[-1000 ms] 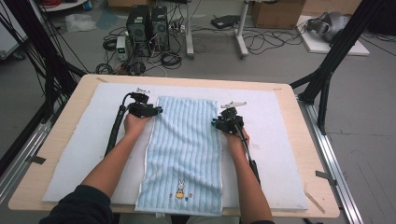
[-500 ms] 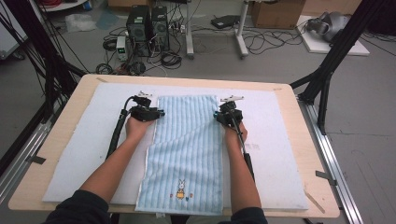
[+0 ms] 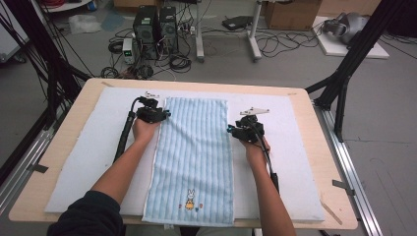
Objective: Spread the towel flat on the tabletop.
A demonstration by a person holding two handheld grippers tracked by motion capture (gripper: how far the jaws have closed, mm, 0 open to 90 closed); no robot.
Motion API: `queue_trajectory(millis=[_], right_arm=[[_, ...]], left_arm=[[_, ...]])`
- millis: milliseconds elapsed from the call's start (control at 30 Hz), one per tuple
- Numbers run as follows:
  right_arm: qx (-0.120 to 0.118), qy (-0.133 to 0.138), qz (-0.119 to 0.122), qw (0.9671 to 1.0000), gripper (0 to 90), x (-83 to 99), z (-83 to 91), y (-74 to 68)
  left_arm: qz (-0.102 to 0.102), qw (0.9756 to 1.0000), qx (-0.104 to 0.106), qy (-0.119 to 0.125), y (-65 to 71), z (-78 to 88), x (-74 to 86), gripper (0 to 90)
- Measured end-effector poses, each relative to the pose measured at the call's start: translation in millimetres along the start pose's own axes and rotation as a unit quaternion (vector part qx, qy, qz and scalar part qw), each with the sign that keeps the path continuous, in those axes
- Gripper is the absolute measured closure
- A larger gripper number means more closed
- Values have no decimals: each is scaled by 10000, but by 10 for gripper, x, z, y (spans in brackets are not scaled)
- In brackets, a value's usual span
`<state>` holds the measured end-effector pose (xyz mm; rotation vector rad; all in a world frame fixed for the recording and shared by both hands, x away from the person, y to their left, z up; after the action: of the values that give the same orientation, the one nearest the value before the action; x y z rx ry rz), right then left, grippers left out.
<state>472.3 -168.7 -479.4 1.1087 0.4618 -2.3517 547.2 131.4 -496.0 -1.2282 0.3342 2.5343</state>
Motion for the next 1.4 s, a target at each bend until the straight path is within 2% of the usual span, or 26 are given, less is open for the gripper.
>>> queue_trajectory(millis=[33,133,233,267,300,333,367,400,500,567,667,700,733,800,867,933,967,1033,1100,1133,1167,1233,1300,1333,1367,1400], right_arm=[[-17,-46,-26,10000,628,20,-8,-21],[-11,-185,84,9998,680,69,-75,-80],[37,-418,139,9990,804,137,-182,-97],[21,-378,100,9992,852,132,-189,-92],[140,-400,187,9989,871,125,-188,-79],[379,-452,369,9976,874,122,-184,-59],[489,-445,439,9968,873,119,-183,-37],[532,-412,397,9969,848,117,-184,-15],[523,-367,256,9976,738,119,-161,17],[429,-247,141,9987,697,107,-107,22],[230,-71,48,9997,660,89,-5,14],[193,-59,73,9998,656,97,23,4],[143,-77,49,9999,649,113,52,-18],[87,-118,105,9998,630,162,98,-67],[-3,-316,116,9994,590,224,132,-124],[-107,-396,199,9990,589,255,169,-196],[-57,-294,295,9991,597,256,200,-236],[-130,-248,355,9990,606,282,245,-304],[-233,-266,369,9987,620,325,271,-361],[-266,-305,374,9985,623,351,283,-393],[-277,-342,411,9982,628,381,298,-419],[-265,-403,471,9977,626,443,318,-451],[-249,-604,486,9967,605,523,317,-453],[-222,-643,496,9965,600,547,318,-448],[-164,-572,539,9968,598,554,330,-436],[-31,-601,623,9962,585,568,344,-416]], left_arm=[[65,10000,58,-16,3,17,-2,549],[84,9997,187,-156,18,62,19,535],[138,9995,224,-151,39,83,50,539],[131,9994,241,-187,47,81,70,544],[89,9995,250,-164,57,80,82,570],[34,9996,209,-161,58,87,87,586],[45,9996,243,-164,68,89,88,617],[56,9995,252,-177,73,94,88,610],[49,9995,293,-139,99,141,96,602],[57,9992,377,-126,135,186,126,602],[-68,9989,431,-184,181,212,201,638],[-176,9991,365,-155,186,215,210,656],[-271,9990,317,-131,191,212,213,714],[-245,9991,332,-129,200,201,205,859],[-281,9995,101,-60,163,175,182,869],[-68,10000,24,-21,115,157,169,870],[10,10000,38,-3,109,150,168,868],[-23,10000,-51,29,88,155,162,837],[-2,9998,-187,32,35,168,158,744],[109,9998,-158,-3,13,184,160,680],[161,9998,-98,-12,2,203,160,658],[128,9999,-46,-26,-8,259,169,602],[186,9998,59,61,-12,345,170,594],[192,9997,118,11,-12,383,173,583],[227,9996,175,18,-5,422,170,562],[216,9995,204,117,-5,476,166,559]])
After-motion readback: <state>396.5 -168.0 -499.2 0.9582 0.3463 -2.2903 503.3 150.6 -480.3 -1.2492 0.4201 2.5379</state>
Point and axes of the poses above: each handheld gripper's, and its own axes: z roughly backward along the jaws, x roughly out of its underside, y roughly to its right, the point moved 8 cm from there along -z, roughly forward along the jaws, and after that the axes turned 3 degrees about -x, right-handed, at the moved point
